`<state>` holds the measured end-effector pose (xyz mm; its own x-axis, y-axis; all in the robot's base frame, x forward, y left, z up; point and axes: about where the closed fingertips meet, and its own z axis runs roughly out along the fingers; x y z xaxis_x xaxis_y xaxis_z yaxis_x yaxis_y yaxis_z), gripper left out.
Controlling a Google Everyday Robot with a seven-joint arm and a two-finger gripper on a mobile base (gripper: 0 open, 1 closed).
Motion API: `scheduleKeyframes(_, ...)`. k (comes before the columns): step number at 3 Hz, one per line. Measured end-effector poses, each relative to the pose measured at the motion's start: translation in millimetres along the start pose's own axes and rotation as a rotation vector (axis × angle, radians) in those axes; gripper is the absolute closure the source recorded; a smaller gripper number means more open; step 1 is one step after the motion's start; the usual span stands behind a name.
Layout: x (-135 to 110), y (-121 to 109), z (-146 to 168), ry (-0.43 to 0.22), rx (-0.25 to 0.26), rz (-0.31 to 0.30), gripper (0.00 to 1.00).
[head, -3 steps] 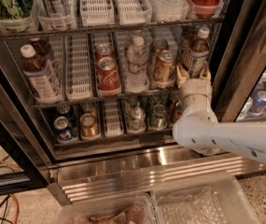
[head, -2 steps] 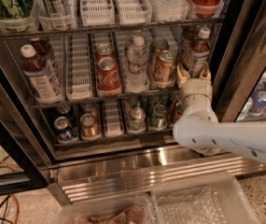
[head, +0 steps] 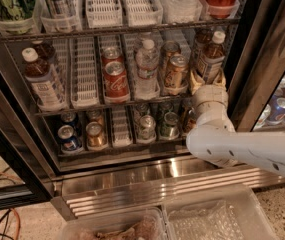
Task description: Pick blue plastic bottle from bottom shelf of fridge
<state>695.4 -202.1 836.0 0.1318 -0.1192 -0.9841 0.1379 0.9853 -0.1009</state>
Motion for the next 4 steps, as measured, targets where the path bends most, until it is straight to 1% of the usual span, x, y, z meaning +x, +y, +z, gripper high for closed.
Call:
scheduleKeyframes(1, -11.9, 5.0, -3.0, -0.027, -0.016, 0.018, 1.0)
scheduleKeyframes(2, -32.4, 8.1, -5.5, -0.079, -0.025, 0.021, 1.0)
scheduleKeyframes(3, -59.5, 8.4, -8.4, -0.145, -0.035, 0.015, 1.0)
scheduleKeyframes(4, -77.2, 9.4, -24.1, -0.178, -0.061, 0.013, 1.0)
